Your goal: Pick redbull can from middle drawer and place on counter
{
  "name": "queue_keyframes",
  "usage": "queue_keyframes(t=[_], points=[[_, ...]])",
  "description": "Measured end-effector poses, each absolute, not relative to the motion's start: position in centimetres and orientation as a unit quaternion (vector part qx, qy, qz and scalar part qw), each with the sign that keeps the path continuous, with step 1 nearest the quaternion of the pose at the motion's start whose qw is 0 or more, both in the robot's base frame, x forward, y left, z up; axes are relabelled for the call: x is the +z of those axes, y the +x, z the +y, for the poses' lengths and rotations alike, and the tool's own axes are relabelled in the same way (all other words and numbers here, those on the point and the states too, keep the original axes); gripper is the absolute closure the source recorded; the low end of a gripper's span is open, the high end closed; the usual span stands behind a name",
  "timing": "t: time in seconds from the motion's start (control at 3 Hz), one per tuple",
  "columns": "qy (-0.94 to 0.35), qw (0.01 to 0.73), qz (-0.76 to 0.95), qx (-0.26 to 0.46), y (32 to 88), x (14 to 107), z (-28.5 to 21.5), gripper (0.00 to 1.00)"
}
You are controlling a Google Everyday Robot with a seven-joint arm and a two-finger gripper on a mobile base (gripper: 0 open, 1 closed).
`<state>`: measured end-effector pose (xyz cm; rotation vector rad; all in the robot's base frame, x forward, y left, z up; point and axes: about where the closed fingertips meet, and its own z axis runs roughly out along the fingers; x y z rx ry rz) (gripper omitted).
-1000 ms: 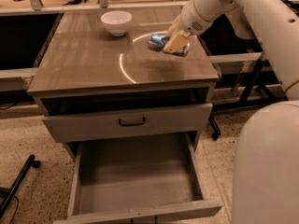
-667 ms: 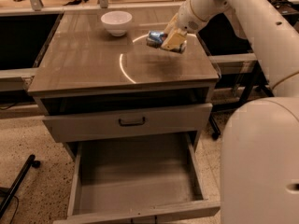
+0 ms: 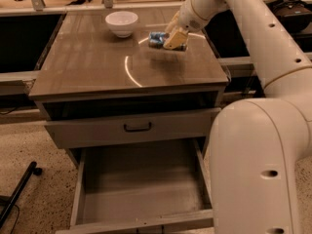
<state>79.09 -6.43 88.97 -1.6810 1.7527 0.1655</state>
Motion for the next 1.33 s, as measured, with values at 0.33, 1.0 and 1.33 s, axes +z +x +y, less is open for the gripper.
queue_keyframes(t=[0.33, 1.0, 1.33], points=[[-0.651, 0.348, 0.672, 0.064, 79.4, 89.3, -6.4, 0.0], [-0.656, 0.352, 0.665, 0.059, 76.1, 92.2, -9.7, 0.0], [-0.663, 0.359, 0.655, 0.056, 72.3, 93.5, -11.7, 0.0]])
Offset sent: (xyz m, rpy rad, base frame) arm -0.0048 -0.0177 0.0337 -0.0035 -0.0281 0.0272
